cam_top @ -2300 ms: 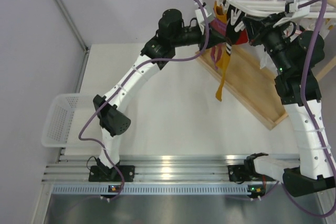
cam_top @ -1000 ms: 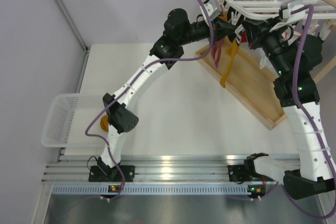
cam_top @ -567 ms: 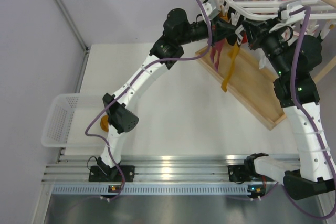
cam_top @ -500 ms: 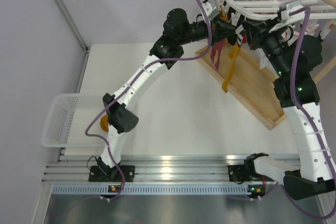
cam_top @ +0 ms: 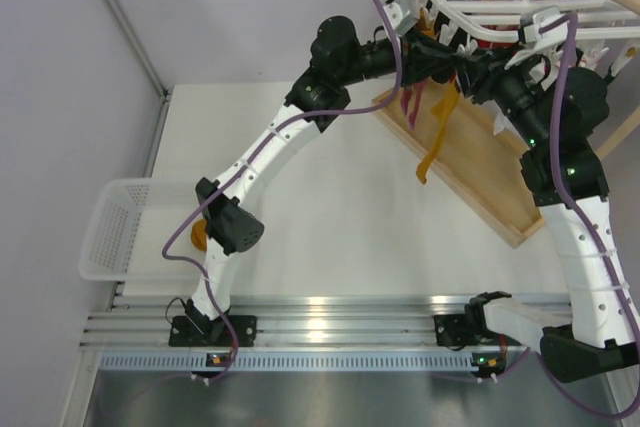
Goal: Clip the socks to the hanger
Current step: Clamp the sock onto the hanger, then open the clamp at the hanger.
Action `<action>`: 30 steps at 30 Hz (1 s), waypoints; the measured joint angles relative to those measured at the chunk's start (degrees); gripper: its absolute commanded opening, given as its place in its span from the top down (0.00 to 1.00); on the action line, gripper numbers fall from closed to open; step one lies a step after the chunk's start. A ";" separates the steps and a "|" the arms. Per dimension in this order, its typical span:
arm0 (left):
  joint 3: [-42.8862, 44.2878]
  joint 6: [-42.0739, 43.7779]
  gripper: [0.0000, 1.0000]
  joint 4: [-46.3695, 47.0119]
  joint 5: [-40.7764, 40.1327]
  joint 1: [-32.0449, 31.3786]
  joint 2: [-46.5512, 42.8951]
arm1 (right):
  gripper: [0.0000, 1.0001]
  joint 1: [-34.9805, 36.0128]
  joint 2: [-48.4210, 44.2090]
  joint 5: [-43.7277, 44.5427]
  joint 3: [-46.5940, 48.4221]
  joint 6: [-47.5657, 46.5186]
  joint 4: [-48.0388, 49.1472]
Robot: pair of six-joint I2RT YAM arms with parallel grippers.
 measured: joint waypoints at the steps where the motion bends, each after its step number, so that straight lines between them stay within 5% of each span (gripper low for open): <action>1: -0.02 -0.46 0.65 0.15 0.00 0.00 -0.02 | 0.79 0.00 0.00 0.15 0.00 0.13 0.02; 5: -0.98 -1.55 0.52 0.90 -1.03 0.17 -0.52 | 0.86 0.00 -0.04 1.33 0.00 0.48 0.28; 15: -9.35 -8.24 0.45 5.27 -6.69 1.68 -4.28 | 0.86 0.00 -1.05 5.31 -0.02 0.07 -0.11; 30: -10.43 -13.51 0.35 18.03 -10.40 3.56 -0.63 | 0.91 0.00 -3.87 7.80 -0.68 -2.45 -1.57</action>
